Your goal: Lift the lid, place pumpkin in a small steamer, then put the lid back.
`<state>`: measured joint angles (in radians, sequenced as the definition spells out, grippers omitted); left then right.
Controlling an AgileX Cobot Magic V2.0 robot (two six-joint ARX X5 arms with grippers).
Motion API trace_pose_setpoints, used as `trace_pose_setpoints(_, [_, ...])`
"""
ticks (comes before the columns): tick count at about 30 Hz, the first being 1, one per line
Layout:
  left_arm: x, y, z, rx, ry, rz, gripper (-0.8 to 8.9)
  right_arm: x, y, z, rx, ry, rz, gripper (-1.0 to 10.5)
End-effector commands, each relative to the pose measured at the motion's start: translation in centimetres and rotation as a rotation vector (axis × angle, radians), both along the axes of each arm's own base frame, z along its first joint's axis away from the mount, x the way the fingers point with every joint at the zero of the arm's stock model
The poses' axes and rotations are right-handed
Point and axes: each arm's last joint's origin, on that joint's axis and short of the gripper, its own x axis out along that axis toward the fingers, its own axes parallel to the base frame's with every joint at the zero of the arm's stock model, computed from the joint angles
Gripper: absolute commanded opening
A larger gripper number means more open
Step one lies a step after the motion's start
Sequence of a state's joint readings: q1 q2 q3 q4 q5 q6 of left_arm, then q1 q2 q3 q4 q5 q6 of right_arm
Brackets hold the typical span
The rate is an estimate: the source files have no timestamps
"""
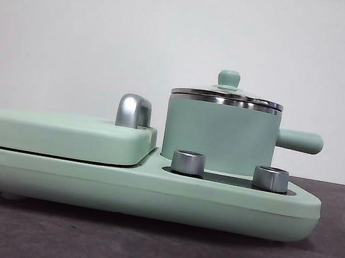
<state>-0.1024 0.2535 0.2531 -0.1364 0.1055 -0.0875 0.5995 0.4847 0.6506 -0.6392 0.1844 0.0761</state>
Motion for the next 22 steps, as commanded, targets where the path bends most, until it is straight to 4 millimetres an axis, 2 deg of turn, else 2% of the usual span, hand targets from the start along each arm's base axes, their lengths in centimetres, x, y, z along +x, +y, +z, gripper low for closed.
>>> trace_pose_setpoints(1, [-0.4, 0.2, -2.6, 0.033, -0.012, 0.033, 0.07, 0.0, 0.1, 0.2, 0.017, -0.007, 0.003, 0.2])
trace_pose_setpoints(7, [-0.8, 0.4, -6.0, 0.017, -0.042, 0.048, 0.07, 0.0, 0.1, 0.2, 0.017, -0.007, 0.003, 0.2])
trace_pose_setpoints(22, [-0.8, 0.8, -6.2, 0.015, -0.013, 0.099, 0.07, 0.0, 0.1, 0.2, 0.017, -0.007, 0.003, 0.2])
